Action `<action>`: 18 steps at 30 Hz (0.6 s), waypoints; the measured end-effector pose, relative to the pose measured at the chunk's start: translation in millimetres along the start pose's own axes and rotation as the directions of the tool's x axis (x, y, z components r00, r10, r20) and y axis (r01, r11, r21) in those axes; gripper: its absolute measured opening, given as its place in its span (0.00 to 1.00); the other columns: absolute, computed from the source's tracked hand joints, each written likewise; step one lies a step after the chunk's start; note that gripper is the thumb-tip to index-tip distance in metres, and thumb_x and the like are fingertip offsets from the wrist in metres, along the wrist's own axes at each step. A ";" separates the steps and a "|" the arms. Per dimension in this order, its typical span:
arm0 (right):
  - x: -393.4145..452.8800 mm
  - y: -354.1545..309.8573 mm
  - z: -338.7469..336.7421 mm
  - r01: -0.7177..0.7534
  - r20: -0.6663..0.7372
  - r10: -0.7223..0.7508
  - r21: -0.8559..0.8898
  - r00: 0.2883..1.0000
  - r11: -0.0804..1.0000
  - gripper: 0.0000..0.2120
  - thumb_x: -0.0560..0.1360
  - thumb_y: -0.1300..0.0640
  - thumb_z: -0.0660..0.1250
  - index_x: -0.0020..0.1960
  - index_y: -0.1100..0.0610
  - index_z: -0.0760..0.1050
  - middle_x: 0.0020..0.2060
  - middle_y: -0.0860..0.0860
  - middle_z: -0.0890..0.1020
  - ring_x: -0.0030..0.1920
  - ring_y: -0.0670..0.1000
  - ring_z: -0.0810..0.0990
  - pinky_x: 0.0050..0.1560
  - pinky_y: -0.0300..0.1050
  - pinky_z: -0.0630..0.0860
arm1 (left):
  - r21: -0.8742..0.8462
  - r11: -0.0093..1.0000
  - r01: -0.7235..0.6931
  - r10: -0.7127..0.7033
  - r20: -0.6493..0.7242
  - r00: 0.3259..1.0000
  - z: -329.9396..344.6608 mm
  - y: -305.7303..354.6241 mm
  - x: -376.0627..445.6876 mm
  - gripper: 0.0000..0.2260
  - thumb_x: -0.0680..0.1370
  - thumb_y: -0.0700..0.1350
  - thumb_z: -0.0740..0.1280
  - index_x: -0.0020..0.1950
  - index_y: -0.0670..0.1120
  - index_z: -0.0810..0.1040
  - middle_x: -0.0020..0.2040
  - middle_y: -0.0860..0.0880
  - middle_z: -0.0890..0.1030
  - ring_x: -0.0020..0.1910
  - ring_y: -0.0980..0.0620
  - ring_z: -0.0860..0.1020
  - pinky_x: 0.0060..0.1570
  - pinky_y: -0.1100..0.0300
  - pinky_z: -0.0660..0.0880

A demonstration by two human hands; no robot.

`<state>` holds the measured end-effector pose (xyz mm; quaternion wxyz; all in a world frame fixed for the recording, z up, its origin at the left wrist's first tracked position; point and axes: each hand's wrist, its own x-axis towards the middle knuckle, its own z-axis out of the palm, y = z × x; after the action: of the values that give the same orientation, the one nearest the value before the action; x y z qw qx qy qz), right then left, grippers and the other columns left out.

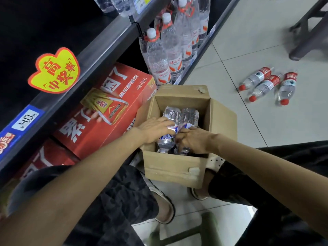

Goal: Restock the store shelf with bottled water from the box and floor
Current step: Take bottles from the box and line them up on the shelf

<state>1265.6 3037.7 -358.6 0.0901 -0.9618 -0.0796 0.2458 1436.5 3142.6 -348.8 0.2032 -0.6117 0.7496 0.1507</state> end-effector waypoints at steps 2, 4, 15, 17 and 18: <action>8.7 -2.9 1.8 0.021 0.031 -0.018 -0.100 0.999 0.995 0.20 0.77 0.60 0.61 0.65 0.43 0.74 0.71 0.44 0.65 0.72 0.53 0.60 0.70 0.52 0.62 | 0.017 1.000 -0.015 0.015 -0.013 1.000 1.6 -1.2 3.2 0.27 0.76 0.37 0.65 0.72 0.56 0.67 0.77 0.50 0.58 0.75 0.48 0.56 0.63 0.53 0.63; 16.2 -4.8 5.8 0.044 0.031 -0.038 -0.240 0.999 0.970 0.18 0.79 0.59 0.59 0.66 0.47 0.74 0.71 0.46 0.65 0.71 0.56 0.61 0.69 0.51 0.62 | 0.041 0.999 -0.024 0.025 -0.015 1.000 4.0 -5.5 4.6 0.22 0.79 0.41 0.61 0.71 0.59 0.67 0.78 0.52 0.56 0.76 0.50 0.54 0.66 0.54 0.61; 21.4 -4.7 10.7 0.105 0.051 -0.092 -0.418 0.994 0.902 0.15 0.80 0.58 0.58 0.64 0.52 0.75 0.73 0.49 0.63 0.74 0.54 0.57 0.72 0.54 0.56 | 0.081 0.997 -0.007 0.008 -0.001 1.000 2.0 -27.2 -2.4 0.25 0.81 0.44 0.61 0.76 0.60 0.61 0.78 0.55 0.59 0.77 0.53 0.56 0.75 0.54 0.52; 17.1 -3.7 8.4 0.108 0.053 -0.094 -0.421 0.994 0.901 0.15 0.80 0.59 0.57 0.63 0.53 0.74 0.72 0.47 0.66 0.74 0.54 0.57 0.73 0.53 0.55 | 0.102 0.995 -0.017 0.017 0.005 1.000 1.5 -26.1 -2.1 0.26 0.80 0.45 0.62 0.76 0.60 0.60 0.78 0.56 0.59 0.77 0.52 0.56 0.75 0.54 0.51; 15.6 -4.1 7.5 0.105 0.043 -0.096 -0.424 0.994 0.900 0.15 0.80 0.60 0.56 0.63 0.53 0.74 0.70 0.47 0.68 0.74 0.54 0.58 0.74 0.53 0.54 | 0.111 0.994 -0.020 0.019 0.007 1.000 0.8 -25.7 -2.3 0.26 0.80 0.46 0.63 0.76 0.60 0.60 0.78 0.56 0.58 0.77 0.52 0.56 0.75 0.54 0.51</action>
<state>1275.0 3045.8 -371.4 -0.1099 -0.9503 -0.1816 0.2276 1462.1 3139.6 -347.8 0.2374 -0.5917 0.7621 0.1126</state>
